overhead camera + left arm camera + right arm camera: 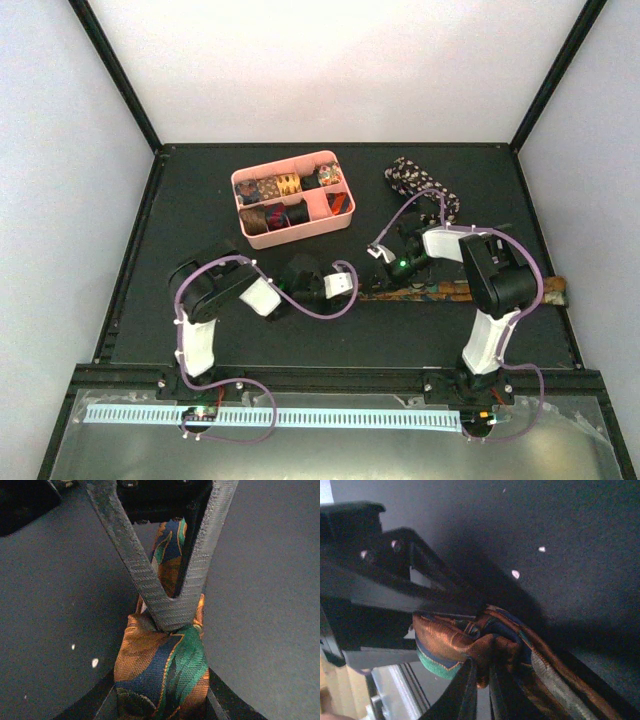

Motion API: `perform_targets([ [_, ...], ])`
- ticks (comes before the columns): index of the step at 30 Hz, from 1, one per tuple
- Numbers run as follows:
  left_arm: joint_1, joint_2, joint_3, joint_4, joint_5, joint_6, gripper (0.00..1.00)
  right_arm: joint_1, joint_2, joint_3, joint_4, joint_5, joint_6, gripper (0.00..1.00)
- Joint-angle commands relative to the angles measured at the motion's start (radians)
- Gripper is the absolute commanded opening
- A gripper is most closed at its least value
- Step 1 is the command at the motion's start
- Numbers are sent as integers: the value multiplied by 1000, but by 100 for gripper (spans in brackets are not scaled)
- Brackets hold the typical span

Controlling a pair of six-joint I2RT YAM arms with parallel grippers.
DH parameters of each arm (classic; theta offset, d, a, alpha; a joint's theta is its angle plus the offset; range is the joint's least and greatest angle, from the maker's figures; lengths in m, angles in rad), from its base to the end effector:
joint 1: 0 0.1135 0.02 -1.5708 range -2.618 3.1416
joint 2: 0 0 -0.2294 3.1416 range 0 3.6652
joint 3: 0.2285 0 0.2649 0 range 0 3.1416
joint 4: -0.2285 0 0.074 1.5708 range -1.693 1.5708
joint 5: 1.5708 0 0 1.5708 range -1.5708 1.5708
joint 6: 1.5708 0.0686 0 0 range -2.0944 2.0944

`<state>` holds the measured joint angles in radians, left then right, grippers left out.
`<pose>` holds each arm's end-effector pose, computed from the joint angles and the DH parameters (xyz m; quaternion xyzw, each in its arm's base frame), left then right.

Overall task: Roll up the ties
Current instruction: Roll the tie at the center of the board.

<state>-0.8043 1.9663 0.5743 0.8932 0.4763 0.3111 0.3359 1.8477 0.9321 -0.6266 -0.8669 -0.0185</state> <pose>0.2075 -0.2609 0.0174 0.5444 0.6451 -0.3178 0.4318 0.2574 0.1453 0.0478 0.1659 -0.8922 -0.4167 0.0536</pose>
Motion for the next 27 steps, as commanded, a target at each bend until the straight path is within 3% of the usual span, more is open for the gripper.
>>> perform_targets([
  [1, -13, -114, 78, -431, -106, 69, 28, 3, -6, 33, 30, 0, 9, 14],
  [7, -19, -135, 99, -596, -153, 100, 27, 1, -135, 31, -43, -14, -49, 47],
  [13, -34, -127, 129, -628, -168, 121, 27, 34, -99, 36, -22, -7, -12, 51],
  [18, -36, -124, 139, -648, -178, 127, 27, 53, -32, 56, -21, 17, 9, 41],
  [19, -36, -123, 139, -650, -179, 127, 27, 52, -30, 57, -22, 34, 8, 36],
  [22, -36, -123, 135, -647, -177, 122, 27, 51, -35, 53, -22, 62, 8, 6],
  [23, -36, -124, 136, -646, -176, 119, 27, 49, -39, 50, -19, 70, 11, 2],
  [27, -34, -129, 125, -597, -174, 101, 35, 27, -42, 34, -30, 108, 2, 2],
])
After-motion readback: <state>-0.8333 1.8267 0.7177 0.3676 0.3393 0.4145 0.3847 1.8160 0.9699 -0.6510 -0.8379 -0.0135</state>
